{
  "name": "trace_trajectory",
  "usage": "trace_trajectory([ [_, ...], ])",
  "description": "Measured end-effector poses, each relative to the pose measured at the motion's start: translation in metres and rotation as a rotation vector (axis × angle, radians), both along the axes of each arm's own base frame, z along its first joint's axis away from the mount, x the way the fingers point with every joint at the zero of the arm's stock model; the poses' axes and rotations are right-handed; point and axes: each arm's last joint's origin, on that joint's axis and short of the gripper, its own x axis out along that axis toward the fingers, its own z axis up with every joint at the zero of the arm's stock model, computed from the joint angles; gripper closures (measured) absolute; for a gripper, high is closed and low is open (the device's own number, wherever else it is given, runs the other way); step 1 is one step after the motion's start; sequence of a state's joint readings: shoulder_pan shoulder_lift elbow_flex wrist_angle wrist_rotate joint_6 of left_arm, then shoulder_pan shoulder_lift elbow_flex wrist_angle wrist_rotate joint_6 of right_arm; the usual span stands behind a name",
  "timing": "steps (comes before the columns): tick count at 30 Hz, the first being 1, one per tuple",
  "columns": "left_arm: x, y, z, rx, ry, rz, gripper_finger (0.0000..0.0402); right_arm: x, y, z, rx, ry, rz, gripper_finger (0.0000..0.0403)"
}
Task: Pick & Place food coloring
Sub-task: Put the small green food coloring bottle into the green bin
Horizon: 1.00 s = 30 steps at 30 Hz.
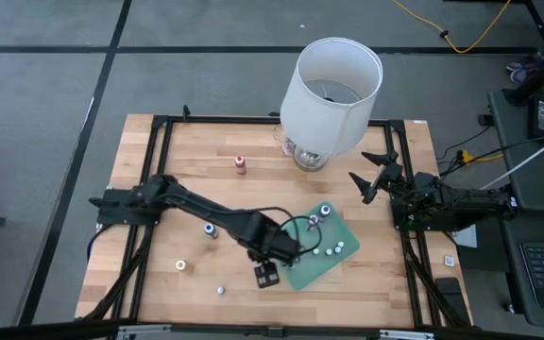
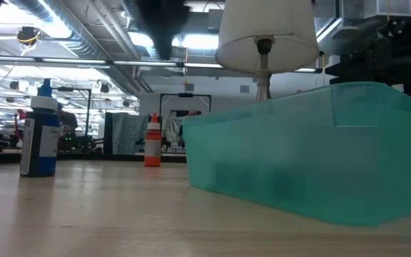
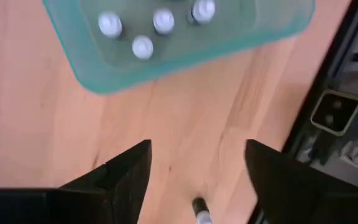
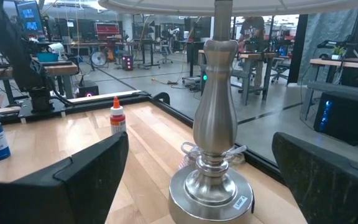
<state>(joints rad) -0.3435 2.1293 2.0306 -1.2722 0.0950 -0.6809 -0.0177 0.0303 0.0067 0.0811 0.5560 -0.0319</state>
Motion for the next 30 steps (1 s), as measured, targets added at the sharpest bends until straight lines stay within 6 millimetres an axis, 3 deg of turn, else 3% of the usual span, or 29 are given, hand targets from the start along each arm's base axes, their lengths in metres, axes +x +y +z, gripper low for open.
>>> trace_trajectory([
  [9,-0.053,-0.017,-0.017,-0.087,-0.029,-0.066,0.0139,0.000,0.000,0.000,0.000,0.000,0.000,0.0006],
  [15,-0.081,-0.038,-0.035,-0.061,0.068,-0.180,0.0137,0.000,0.000,0.000,0.000,0.000,0.000,0.0006],
  [20,-0.089,-0.058,-0.047,-0.016,0.091,-0.239,0.0140,0.000,0.000,0.000,0.000,0.000,0.000,0.0006],
  [30,-0.095,-0.074,-0.060,0.066,0.090,-0.285,0.0141,0.000,0.000,0.000,0.000,0.000,0.000,0.0006],
])
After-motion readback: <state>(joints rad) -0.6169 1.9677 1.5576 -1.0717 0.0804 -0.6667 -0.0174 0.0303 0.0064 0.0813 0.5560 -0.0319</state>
